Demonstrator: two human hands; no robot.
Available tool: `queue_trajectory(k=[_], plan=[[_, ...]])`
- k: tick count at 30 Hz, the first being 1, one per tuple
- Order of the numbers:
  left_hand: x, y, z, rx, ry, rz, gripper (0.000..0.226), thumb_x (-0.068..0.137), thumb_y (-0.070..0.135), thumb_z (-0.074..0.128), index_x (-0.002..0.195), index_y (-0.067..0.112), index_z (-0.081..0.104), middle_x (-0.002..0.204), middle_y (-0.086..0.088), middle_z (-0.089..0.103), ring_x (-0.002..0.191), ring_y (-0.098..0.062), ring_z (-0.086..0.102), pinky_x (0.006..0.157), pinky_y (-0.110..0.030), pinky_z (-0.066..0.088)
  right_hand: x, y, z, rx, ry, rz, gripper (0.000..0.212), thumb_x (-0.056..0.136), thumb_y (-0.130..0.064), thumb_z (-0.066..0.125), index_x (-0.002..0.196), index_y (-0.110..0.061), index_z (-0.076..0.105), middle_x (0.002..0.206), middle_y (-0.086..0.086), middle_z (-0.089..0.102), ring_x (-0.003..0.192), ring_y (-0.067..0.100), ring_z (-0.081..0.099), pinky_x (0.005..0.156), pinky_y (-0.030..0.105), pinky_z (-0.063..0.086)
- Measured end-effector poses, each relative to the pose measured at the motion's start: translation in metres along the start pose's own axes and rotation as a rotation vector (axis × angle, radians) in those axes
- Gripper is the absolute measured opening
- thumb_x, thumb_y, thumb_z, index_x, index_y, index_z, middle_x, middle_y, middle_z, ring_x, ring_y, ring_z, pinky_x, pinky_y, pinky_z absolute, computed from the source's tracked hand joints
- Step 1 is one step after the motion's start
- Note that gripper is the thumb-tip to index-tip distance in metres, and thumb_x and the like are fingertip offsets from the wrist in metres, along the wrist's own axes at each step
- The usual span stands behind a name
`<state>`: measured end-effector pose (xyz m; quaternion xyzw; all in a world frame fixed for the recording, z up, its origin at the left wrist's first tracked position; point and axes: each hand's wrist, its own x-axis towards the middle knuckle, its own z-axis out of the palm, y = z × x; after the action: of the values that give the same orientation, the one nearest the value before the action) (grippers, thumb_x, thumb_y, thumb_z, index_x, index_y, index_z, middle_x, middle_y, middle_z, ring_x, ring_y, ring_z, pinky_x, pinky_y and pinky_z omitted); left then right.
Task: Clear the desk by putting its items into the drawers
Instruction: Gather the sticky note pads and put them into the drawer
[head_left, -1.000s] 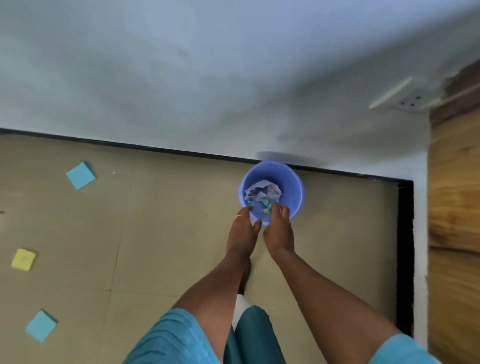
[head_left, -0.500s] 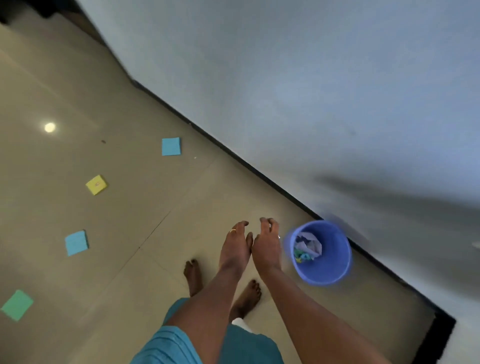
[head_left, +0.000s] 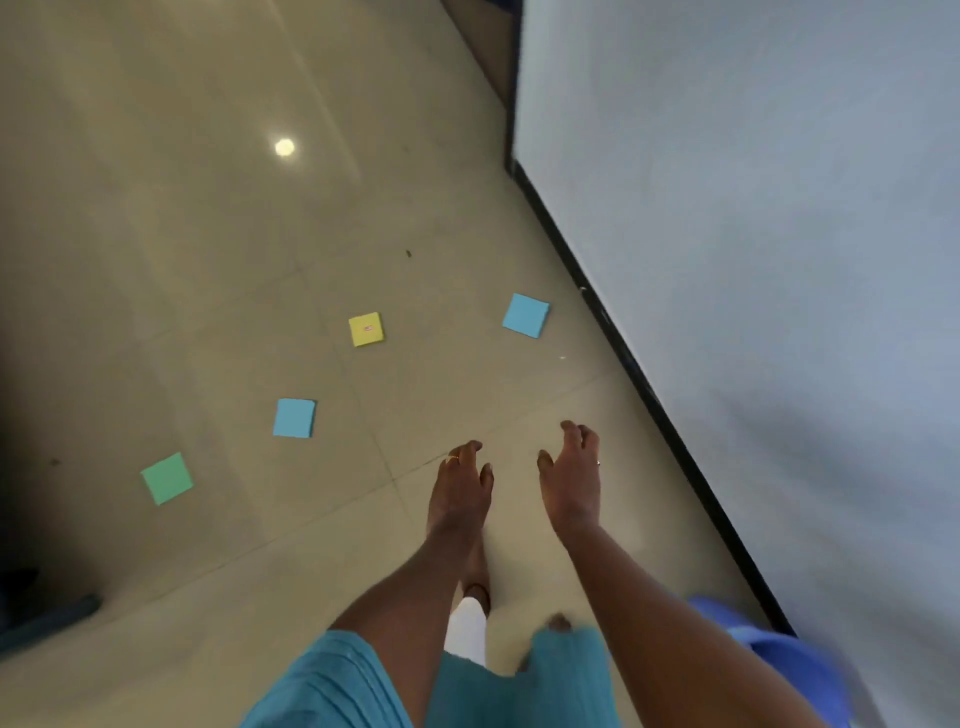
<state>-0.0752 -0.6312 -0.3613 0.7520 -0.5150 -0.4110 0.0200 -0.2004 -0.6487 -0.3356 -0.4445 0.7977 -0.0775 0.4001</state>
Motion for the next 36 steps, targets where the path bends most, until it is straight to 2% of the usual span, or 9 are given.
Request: queue_trajectory(k=[8, 15, 18, 24, 27, 30, 33, 36], plan=[[0.108, -0.013, -0.046, -0.081, 0.09, -0.216, 0.043, 0.096, 0.023, 0.047, 0.137, 0.012, 0.041, 0.138, -0.01, 0.046, 0.129, -0.026, 0.041, 0.106, -0.036, 0.036, 0.094, -0.067, 0.028, -0.025, -0.033, 0.003, 0.047, 0.092, -0.013, 0.056, 0.136, -0.009, 0.042, 0.142, 0.007, 0.038, 0.124, 0.029, 0.047, 0.1, 0.035, 0.041], [0.203, -0.029, -0.036, -0.214, 0.128, -0.364, 0.043, 0.094, 0.022, 0.051, 0.134, 0.008, 0.043, 0.135, -0.014, 0.049, 0.127, -0.03, 0.044, 0.103, -0.036, 0.036, 0.202, -0.092, 0.057, -0.052, -0.059, 0.052, 0.049, 0.09, -0.017, 0.06, 0.135, -0.007, 0.043, 0.138, 0.011, 0.042, 0.122, 0.031, 0.048, 0.097, 0.037, 0.042], [0.256, -0.065, -0.025, -0.194, 0.142, -0.403, 0.046, 0.094, 0.022, 0.052, 0.135, 0.005, 0.041, 0.136, -0.017, 0.048, 0.127, -0.032, 0.043, 0.104, -0.036, 0.035, 0.258, -0.085, 0.089, -0.081, -0.058, 0.115, 0.051, 0.09, -0.021, 0.061, 0.135, -0.006, 0.043, 0.137, 0.015, 0.043, 0.121, 0.035, 0.047, 0.096, 0.039, 0.042], [0.396, -0.157, -0.002, -0.029, 0.157, -0.544, 0.065, 0.097, 0.032, 0.047, 0.14, -0.011, 0.027, 0.146, -0.025, 0.031, 0.141, -0.033, 0.022, 0.114, -0.038, 0.017, 0.38, -0.049, 0.167, -0.098, 0.001, 0.26, 0.063, 0.088, -0.03, 0.064, 0.136, 0.0, 0.036, 0.132, 0.022, 0.045, 0.12, 0.038, 0.048, 0.095, 0.041, 0.042], [0.46, -0.196, 0.008, -0.085, 0.233, -0.592, 0.08, 0.09, 0.042, 0.056, 0.141, -0.012, 0.025, 0.15, -0.024, 0.026, 0.144, -0.032, 0.015, 0.116, -0.037, 0.012, 0.433, -0.032, 0.209, -0.076, 0.013, 0.363, 0.073, 0.087, -0.038, 0.064, 0.138, 0.002, 0.031, 0.136, 0.025, 0.036, 0.123, 0.04, 0.043, 0.102, 0.041, 0.036], [0.509, -0.217, 0.014, -0.187, 0.351, -0.634, 0.097, 0.078, 0.047, 0.069, 0.144, -0.007, 0.021, 0.153, -0.021, 0.021, 0.144, -0.033, 0.016, 0.118, -0.037, 0.013, 0.471, -0.021, 0.234, -0.12, 0.029, 0.458, 0.085, 0.085, -0.051, 0.06, 0.14, 0.003, 0.027, 0.143, 0.028, 0.028, 0.13, 0.04, 0.034, 0.109, 0.043, 0.028], [0.536, -0.223, 0.012, -0.258, 0.391, -0.675, 0.104, 0.072, 0.047, 0.076, 0.145, -0.002, 0.019, 0.151, -0.016, 0.025, 0.141, -0.034, 0.024, 0.115, -0.041, 0.024, 0.493, -0.015, 0.25, -0.071, -0.02, 0.523, 0.095, 0.087, -0.054, 0.055, 0.149, 0.0, 0.009, 0.152, 0.028, 0.011, 0.14, 0.042, 0.016, 0.115, 0.048, 0.013], [0.544, -0.229, 0.021, -0.276, 0.386, -0.725, 0.101, 0.073, 0.042, 0.076, 0.145, 0.0, 0.019, 0.148, -0.016, 0.029, 0.138, -0.033, 0.029, 0.112, -0.04, 0.027, 0.504, -0.017, 0.257, -0.04, 0.068, 0.607, 0.107, 0.083, -0.054, 0.062, 0.149, 0.001, -0.002, 0.152, 0.022, 0.013, 0.137, 0.036, 0.024, 0.111, 0.043, 0.022]])
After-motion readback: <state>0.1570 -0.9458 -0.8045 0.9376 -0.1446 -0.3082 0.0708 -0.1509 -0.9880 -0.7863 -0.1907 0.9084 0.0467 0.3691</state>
